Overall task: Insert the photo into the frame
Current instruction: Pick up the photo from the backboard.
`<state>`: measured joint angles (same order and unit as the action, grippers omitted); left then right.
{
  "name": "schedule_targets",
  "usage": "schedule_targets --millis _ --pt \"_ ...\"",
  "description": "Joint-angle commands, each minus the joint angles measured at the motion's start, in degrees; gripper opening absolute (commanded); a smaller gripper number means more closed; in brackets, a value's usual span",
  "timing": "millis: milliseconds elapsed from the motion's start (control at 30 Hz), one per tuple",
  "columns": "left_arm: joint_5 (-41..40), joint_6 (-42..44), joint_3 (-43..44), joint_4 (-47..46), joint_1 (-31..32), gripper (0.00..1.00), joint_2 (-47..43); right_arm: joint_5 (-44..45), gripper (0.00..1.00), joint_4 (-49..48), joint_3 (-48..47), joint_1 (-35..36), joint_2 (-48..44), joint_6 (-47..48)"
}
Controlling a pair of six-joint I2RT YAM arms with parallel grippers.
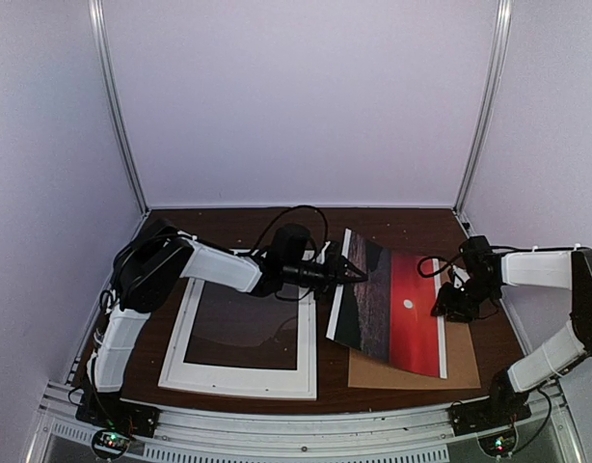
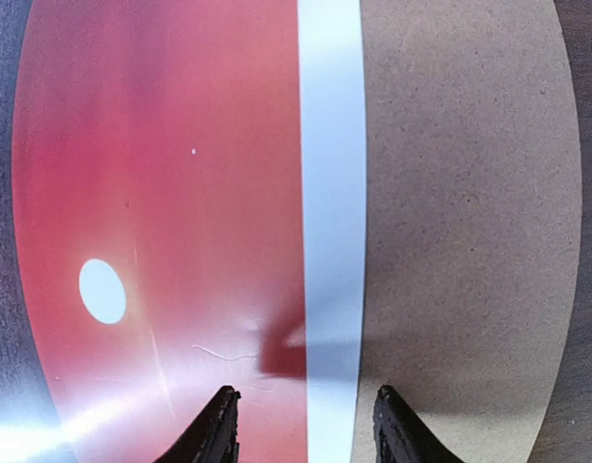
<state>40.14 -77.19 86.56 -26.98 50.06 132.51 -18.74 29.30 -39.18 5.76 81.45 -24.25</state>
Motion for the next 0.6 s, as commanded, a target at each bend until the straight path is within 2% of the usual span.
schedule_targets --millis 0,133,333,567 --pt "1.43 -0.76 1.19 -3.62 -0.4 0.55 0.74 -1.8 0.48 0.17 0.59 1.49 2.52 -0.71" --pt "0.64 1.33 1.28 2.01 -0.58 0.45 0.04 -1.59 0.48 0.24 0.51 1.62 2.57 -0.69" --pt "-1.79 8.79 3.29 16.25 -0.67 0.27 -1.28 -1.35 0.48 0.53 0.34 1.71 2.46 -0.7" --pt "-3.96 14.3 4.81 22.8 -0.67 0.04 -2.89 0.13 0.51 3.27 -1.8 1.71 -0.59 0.54"
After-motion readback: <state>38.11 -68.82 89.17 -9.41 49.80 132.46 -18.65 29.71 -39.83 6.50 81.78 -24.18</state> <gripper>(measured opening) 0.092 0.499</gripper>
